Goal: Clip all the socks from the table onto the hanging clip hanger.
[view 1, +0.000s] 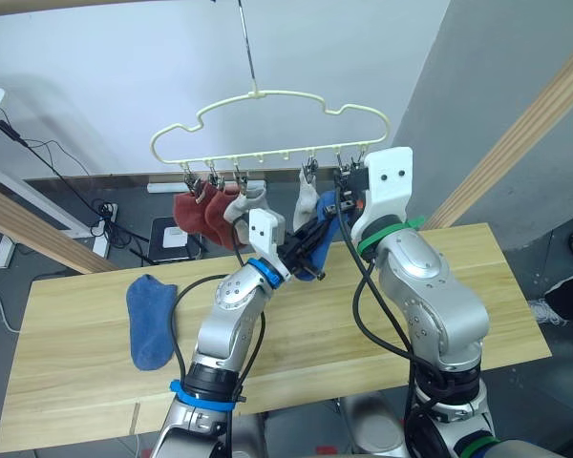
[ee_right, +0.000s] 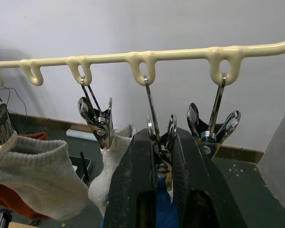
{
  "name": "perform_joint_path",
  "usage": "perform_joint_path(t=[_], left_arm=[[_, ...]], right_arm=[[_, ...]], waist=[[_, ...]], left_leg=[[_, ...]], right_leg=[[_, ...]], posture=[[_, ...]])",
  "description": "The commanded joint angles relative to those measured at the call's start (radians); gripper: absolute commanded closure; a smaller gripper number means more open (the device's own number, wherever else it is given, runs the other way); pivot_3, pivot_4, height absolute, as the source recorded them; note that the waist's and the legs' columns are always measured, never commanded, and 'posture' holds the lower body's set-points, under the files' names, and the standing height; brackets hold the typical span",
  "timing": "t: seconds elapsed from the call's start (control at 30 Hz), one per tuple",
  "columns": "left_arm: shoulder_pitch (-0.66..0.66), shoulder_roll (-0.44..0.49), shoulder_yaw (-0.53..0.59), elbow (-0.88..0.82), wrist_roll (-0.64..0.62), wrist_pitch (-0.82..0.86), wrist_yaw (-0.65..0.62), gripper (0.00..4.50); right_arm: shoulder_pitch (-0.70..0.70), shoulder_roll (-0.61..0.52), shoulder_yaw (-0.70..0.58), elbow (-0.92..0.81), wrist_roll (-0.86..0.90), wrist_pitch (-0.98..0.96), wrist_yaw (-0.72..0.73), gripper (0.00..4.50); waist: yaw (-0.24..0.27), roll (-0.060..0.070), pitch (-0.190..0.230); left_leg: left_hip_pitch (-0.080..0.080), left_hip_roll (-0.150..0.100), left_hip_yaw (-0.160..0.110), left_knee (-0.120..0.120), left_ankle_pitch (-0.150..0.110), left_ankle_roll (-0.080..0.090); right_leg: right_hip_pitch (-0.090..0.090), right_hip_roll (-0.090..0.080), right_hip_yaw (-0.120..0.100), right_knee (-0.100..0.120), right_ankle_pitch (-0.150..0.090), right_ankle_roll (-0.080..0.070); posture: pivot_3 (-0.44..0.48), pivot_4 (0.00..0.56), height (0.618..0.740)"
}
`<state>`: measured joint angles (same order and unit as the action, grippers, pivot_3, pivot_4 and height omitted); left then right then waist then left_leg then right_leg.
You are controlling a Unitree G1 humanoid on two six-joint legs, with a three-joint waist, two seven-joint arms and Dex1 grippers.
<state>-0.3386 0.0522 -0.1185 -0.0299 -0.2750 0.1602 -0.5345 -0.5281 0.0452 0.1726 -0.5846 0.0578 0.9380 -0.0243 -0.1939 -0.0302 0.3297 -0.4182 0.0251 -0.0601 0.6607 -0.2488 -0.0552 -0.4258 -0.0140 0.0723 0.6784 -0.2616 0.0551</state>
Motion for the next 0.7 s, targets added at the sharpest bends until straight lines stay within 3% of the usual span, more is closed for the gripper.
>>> perform_joint_path(t=[0.03,0.4,0.7], left_arm=[[-0.010,-0.010,0.000,-0.044,-0.014,-0.032,-0.001,4.50],[-0.018,-0.010,0.003,-0.041,-0.014,-0.039,-0.001,4.50],[-0.015,-0.010,-0.002,-0.037,-0.010,-0.042,-0.005,4.50]], right_arm=[[0.005,-0.001,0.007,-0.038,-0.007,-0.027,0.002,4.38],[0.011,-0.019,0.020,-0.034,-0.019,-0.043,-0.003,4.38],[0.010,-0.016,-0.003,-0.053,-0.013,-0.043,-0.005,1.28]], waist=[[0.000,0.000,0.000],[0.000,0.000,0.000],[0.000,0.000,0.000]], left_leg=[[0.000,0.000,0.000,0.000,0.000,0.000],[0.000,0.000,0.000,0.000,0.000,0.000],[0.000,0.000,0.000,0.000,0.000,0.000]], right_leg=[[0.000,0.000,0.000,0.000,0.000,0.000],[0.000,0.000,0.000,0.000,0.000,0.000],[0.000,0.001,0.000,0.000,0.000,0.000]], posture=[[-0.261,0.292,0.740],[-0.258,0.292,0.740],[-0.258,0.292,0.740]])
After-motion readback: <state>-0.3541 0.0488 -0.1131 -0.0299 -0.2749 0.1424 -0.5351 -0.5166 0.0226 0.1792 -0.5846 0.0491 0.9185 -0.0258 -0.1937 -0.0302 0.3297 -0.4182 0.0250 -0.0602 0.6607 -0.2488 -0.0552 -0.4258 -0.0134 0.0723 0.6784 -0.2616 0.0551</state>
